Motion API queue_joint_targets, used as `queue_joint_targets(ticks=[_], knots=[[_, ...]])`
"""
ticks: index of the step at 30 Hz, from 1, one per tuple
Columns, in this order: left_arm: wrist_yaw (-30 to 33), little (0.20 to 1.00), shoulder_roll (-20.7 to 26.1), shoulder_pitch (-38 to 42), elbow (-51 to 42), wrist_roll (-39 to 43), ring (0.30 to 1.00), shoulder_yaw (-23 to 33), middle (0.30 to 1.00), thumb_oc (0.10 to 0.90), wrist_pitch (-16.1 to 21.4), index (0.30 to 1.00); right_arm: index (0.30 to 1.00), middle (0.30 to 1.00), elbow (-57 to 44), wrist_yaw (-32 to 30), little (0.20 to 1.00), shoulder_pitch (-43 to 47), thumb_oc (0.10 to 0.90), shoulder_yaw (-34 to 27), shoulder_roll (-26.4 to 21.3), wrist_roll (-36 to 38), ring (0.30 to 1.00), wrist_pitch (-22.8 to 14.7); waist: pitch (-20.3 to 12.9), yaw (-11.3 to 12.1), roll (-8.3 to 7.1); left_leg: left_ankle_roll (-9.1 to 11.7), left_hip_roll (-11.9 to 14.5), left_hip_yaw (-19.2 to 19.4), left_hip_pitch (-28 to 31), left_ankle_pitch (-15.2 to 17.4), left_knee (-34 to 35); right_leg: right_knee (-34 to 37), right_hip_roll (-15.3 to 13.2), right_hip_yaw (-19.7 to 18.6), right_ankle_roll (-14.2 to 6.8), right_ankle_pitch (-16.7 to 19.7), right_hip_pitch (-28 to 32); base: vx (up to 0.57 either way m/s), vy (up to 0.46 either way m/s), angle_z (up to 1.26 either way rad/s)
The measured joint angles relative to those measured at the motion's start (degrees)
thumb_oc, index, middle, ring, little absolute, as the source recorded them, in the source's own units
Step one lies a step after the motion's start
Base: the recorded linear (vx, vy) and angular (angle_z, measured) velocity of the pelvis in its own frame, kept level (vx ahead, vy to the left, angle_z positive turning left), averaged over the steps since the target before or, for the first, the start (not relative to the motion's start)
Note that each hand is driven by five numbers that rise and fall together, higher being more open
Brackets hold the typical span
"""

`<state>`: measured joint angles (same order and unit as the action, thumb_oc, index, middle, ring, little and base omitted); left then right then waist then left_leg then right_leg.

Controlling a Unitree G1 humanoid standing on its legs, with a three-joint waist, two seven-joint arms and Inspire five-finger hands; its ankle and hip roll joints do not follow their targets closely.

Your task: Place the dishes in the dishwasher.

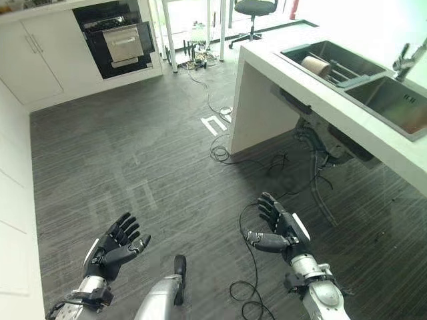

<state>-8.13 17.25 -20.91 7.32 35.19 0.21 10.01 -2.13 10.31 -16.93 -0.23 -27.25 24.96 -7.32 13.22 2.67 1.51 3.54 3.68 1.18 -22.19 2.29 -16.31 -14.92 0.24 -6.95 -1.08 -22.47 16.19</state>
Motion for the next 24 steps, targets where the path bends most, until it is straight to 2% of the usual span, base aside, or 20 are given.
queue_joint_targets(ticks=[1,2,3,5,6,8,9,11,13,14,15,16,17,18,19,20,21,22,23,24], knots=[[0.19,0.900,0.72,0.19,-0.16,0.00,0.900,0.97,0.900,0.800,-0.17,0.900,0.900,0.900,-1.38,-0.06,0.900,0.02,0.800,-0.09,-0.01,-0.05,0.900,0.15,-0.10,0.16,-1.62,-1.41,-1.53,2.40,1.70,-1.58,-0.83,-3.44,-2.98,0.49,-1.51,-0.49,-0.34,0.39,0.120,-0.82],[0.39,0.900,2.01,0.94,-0.75,-0.01,0.900,1.39,0.900,0.800,-0.16,0.900,0.900,0.900,-3.39,-0.08,0.900,-0.05,0.800,-0.80,-0.03,-0.01,0.900,0.13,-0.03,0.05,-2.14,-2.84,-2.49,3.63,2.69,-2.51,-1.86,-3.11,-3.84,0.63,-3.35,-0.19,-0.40,0.32,0.091,-0.74],[0.40,0.900,3.39,2.17,-1.44,0.02,0.900,2.29,0.900,0.800,-0.08,0.900,0.900,0.900,-5.41,-0.13,0.900,0.33,0.800,-1.33,-0.01,0.01,0.900,0.07,0.13,0.22,-2.86,-4.68,-4.00,3.99,3.82,-3.18,-3.00,-2.75,-4.23,1.30,-3.88,0.48,-0.95,0.36,0.086,-0.64],[0.53,0.900,3.88,5.21,-2.13,0.08,0.900,4.14,0.900,0.800,-0.13,0.900,0.900,0.900,-8.00,-0.16,0.900,0.79,0.800,-1.66,0.17,0.02,0.900,0.13,-0.21,0.28,-3.88,-7.63,-6.39,4.62,5.97,-1.18,-4.42,-3.96,-6.06,3.89,-3.38,2.19,-0.35,0.36,0.070,-0.34],[0.21,0.900,3.94,6.49,-3.82,0.05,0.900,4.76,0.900,0.800,-0.09,0.900,0.900,0.900,-9.56,-0.16,0.900,0.58,0.800,-2.21,0.73,0.02,0.900,0.12,-0.26,-0.51,-4.14,-8.72,-7.45,4.39,7.22,-0.42,-3.68,-4.52,-6.77,4.63,-4.58,5.28,0.25,0.38,0.054,0.06],[-0.34,0.900,4.29,8.58,-6.33,-0.13,0.900,5.09,0.900,0.800,0.05,0.900,0.900,0.900,-10.70,-0.73,0.900,0.75,0.800,-2.61,3.03,-0.01,0.900,0.14,-0.67,-0.61,-5.45,-9.80,-9.00,4.35,9.51,0.31,-0.81,-7.21,-7.94,4.65,-7.33,6.81,-1.68,0.36,0.054,0.11],[-1.16,0.900,4.82,9.00,-7.20,-0.33,0.900,5.08,0.900,0.800,0.08,0.900,0.900,0.900,-11.07,-0.85,0.900,1.07,0.800,-2.62,3.71,-0.02,0.900,0.13,-1.05,-0.62,-5.91,-10.41,-9.60,4.40,10.24,0.76,-0.32,-7.65,-8.33,5.37,-7.79,8.58,-2.23,0.30,0.077,0.06],[-1.69,0.900,4.90,8.92,-7.92,-2.35,0.900,4.87,0.900,0.800,0.44,0.900,0.900,0.900,-10.98,-1.61,0.900,1.80,0.800,-2.78,4.65,-0.10,0.900,0.14,-2.37,-0.64,-5.54,-11.72,-9.67,4.63,10.83,2.65,-0.66,-9.63,-8.62,6.34,-10.82,13.03,-3.55,0.28,0.122,-0.07],[-1.70,0.900,5.02,8.79,-7.87,-3.19,0.900,4.74,0.900,0.800,0.52,0.900,0.900,0.900,-11.06,-2.63,0.900,2.26,0.800,-2.80,6.51,-0.16,0.900,0.10,-1.77,-1.47,-3.96,-14.00,-9.37,4.12,12.63,3.75,-0.90,-25.45,-8.31,5.79,-12.65,19.01,-11.85,0.21,0.093,-0.15],[-0.95,0.900,4.84,8.77,-7.70,-4.57,0.900,4.66,0.900,0.800,0.88,0.900,0.900,0.900,-11.05,-2.76,0.900,3.33,0.800,-2.64,7.37,-0.19,0.900,0.01,-0.68,-2.33,-3.09,-14.51,-8.74,4.32,13.89,3.91,-1.04,-38.11,-8.50,6.74,-11.18,18.07,-20.21,0.19,-0.046,-0.30],[-0.82,0.900,4.91,8.69,-7.61,-5.20,0.900,3.73,0.900,0.800,0.89,0.900,0.900,0.900,-11.02,-2.83,0.900,4.02,0.800,-2.54,7.01,-0.21,0.900,-0.06,0.87,-2.95,-1.05,-13.76,-7.54,5.38,15.87,3.45,0.78,-42.49,-8.49,10.29,-8.13,15.44,-29.67,0.21,-0.149,-0.27],[-0.97,0.900,5.07,8.14,-7.90,-6.40,0.900,2.75,0.900,0.800,0.90,0.900,0.900,0.900,-10.76,-3.36,0.900,3.48,0.800,-2.09,5.77,-0.18,0.900,-0.04,1.42,-4.03,0.23,-10.02,-6.66,7.63,18.39,3.78,4.29,-35.65,-8.30,15.52,-5.69,14.82,-35.40,0.31,-0.365,-0.40],[-1.02,0.900,5.04,7.11,-7.90,-6.69,0.900,2.42,0.900,0.800,0.90,0.900,0.900,0.900,-9.31,-3.41,0.900,3.36,0.800,-1.06,5.10,-0.16,0.900,-0.04,1.98,-3.12,-0.57,1.68,-6.80,8.28,20.89,4.52,5.72,-25.09,-7.18,17.29,-1.31,16.96,-36.72,0.32,-0.444,-0.22],[-1.67,0.900,7.58,6.77,-8.46,-6.88,0.900,2.26,0.900,0.800,1.86,0.900,0.900,0.900,-7.02,-3.29,0.900,2.97,0.800,-1.28,6.64,-0.06,0.900,-1.36,2.03,-2.70,-5.04,8.48,-7.61,3.77,15.76,8.09,-7.96,-13.21,-10.90,21.81,-0.95,17.45,-38.62,0.33,-0.468,-0.17],[-1.52,0.900,10.18,6.26,-11.49,-6.82,0.900,2.69,0.900,0.800,3.48,0.900,0.900,0.900,-6.19,-3.19,0.900,3.56,0.800,-2.84,7.28,-0.02,0.900,-2.15,1.96,-1.90,-6.53,2.11,-2.96,-1.40,11.89,11.39,-18.09,-8.46,-14.91,28.09,-1.84,18.01,-41.96,0.27,-0.332,-0.18],[-0.60,0.900,10.79,2.49,-15.35,-6.80,0.900,5.35,0.900,0.800,3.73,0.900,0.900,0.900,-6.69,-3.26,0.900,4.18,0.800,-3.22,6.28,0.03,0.900,-2.16,2.39,-1.07,-8.30,-2.00,-0.65,0.21,15.60,16.07,-13.23,-5.08,-19.63,35.46,-1.81,18.69,-44.85,0.30,-0.288,-0.60],[0.63,0.900,9.52,0.62,-13.76,-6.84,0.900,6.98,0.900,0.800,2.94,0.900,0.900,0.900,-6.72,-2.78,0.900,4.87,0.800,-2.21,5.71,-0.02,0.900,-2.00,2.40,-0.94,-8.72,-1.69,-0.38,4.26,18.20,17.04,-12.82,-5.75,-21.78,35.48,-1.09,20.40,-47.30,0.30,-0.276,-0.74],[1.88,0.900,7.61,0.39,-11.98,-6.82,0.900,7.28,0.900,0.800,2.33,0.900,0.900,0.900,-7.33,-2.29,0.900,4.19,0.800,-2.20,5.32,-0.01,0.900,-2.14,2.34,-1.61,-6.57,-1.65,0.68,5.77,20.85,17.33,-10.77,-7.23,-21.31,33.50,-1.69,22.42,-47.58,0.38,-0.455,-0.87],[2.83,0.900,6.26,0.29,-11.75,-6.73,0.900,6.69,0.900,0.800,2.68,0.900,0.900,0.900,-7.31,-2.32,0.900,4.12,0.800,-2.22,4.75,0.00,0.900,-2.44,2.02,-1.86,-4.75,-0.67,2.23,6.86,26.25,16.82,-5.81,-8.21,-18.24,25.36,-3.29,23.95,-46.96,0.31,-0.411,-0.48],[2.97,0.900,6.26,1.09,-11.76,-6.59,0.900,5.92,0.900,0.800,2.87,0.900,0.900,0.900,-7.28,-2.71,0.900,4.15,0.800,-2.17,4.38,-0.06,0.900,-2.64,1.89,-2.57,-4.53,0.04,2.62,7.06,27.83,16.53,-3.44,-9.26,-17.58,24.01,-3.63,23.67,-45.07,0.28,-0.383,-0.37]])
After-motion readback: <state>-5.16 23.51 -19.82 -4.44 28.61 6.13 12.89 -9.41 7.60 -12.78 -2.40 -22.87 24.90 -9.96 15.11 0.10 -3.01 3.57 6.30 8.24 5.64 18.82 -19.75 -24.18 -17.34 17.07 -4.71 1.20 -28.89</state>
